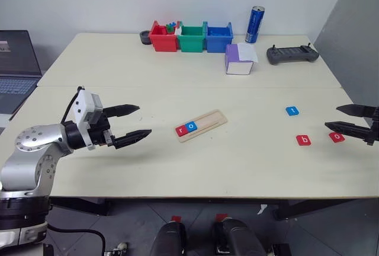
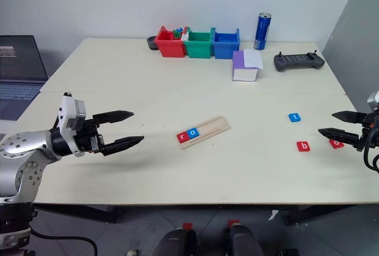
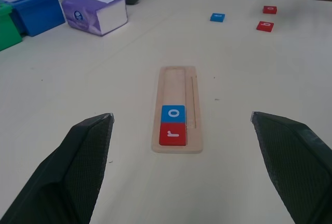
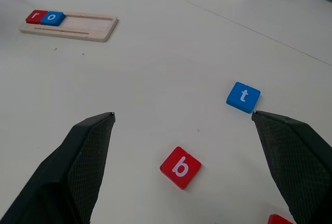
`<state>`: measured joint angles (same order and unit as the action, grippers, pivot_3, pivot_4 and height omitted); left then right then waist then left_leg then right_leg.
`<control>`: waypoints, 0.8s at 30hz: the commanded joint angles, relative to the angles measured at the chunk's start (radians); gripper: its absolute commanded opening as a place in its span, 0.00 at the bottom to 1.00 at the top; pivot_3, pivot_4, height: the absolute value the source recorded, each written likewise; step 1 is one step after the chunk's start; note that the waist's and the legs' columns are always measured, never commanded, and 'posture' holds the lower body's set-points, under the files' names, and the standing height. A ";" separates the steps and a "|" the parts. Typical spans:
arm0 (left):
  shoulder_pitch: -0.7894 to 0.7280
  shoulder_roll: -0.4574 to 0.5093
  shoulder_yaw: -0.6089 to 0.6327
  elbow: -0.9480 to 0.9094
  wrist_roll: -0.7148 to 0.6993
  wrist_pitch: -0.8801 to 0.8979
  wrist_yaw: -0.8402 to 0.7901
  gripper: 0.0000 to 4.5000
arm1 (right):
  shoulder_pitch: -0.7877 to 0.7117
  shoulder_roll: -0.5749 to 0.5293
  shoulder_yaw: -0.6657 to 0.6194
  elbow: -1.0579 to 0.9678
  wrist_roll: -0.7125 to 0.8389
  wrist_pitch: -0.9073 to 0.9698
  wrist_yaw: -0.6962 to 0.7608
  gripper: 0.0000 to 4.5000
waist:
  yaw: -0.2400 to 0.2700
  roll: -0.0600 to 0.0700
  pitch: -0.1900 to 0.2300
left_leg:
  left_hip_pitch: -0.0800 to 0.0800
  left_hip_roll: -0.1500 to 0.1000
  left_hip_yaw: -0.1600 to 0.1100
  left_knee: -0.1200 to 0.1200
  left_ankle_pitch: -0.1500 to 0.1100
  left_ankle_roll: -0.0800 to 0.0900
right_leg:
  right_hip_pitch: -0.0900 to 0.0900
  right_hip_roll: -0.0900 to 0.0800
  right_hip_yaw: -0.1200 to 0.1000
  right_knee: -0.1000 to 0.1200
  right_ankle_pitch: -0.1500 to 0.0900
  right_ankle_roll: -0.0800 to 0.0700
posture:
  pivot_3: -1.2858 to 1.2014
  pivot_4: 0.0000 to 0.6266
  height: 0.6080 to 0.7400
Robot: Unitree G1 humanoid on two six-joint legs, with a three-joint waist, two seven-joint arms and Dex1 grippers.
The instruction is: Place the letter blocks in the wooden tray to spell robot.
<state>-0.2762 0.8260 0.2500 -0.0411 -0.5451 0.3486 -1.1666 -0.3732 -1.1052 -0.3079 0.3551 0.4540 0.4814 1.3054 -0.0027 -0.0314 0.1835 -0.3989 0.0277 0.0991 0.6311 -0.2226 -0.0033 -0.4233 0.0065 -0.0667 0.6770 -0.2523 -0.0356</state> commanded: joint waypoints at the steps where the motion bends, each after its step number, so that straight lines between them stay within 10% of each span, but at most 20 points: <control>1: -0.004 -0.001 0.013 -0.022 0.002 -0.026 0.010 1.00 | -0.006 -0.005 -0.018 -0.027 0.010 -0.003 -0.002 1.00 | 0.000 0.000 0.000 | 0.000 0.000 0.000 0.000 0.000 0.000 | 0.000 0.000 0.000 0.000 0.000 0.000 | 0.52 0.24 1.00; 24: -0.143 -0.147 -0.173 0.112 0.169 -0.160 0.101 1.00 | -0.064 0.120 0.082 -0.199 0.044 0.084 -0.038 1.00 | 0.000 0.000 0.000 | 0.000 0.000 0.000 0.002 0.000 0.000 | 0.001 0.000 0.000 0.001 0.000 0.000 | 0.52 0.24 1.00</control>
<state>-0.3845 0.6929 0.0884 0.0616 -0.3970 0.2291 -1.0830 -0.4090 -0.9918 -0.2290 0.2109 0.4716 0.5511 1.2796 -0.0025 -0.0316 0.1835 -0.3989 0.0276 0.0986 0.6334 -0.2226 -0.0033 -0.4222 0.0066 -0.0668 0.6786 -0.2522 -0.0355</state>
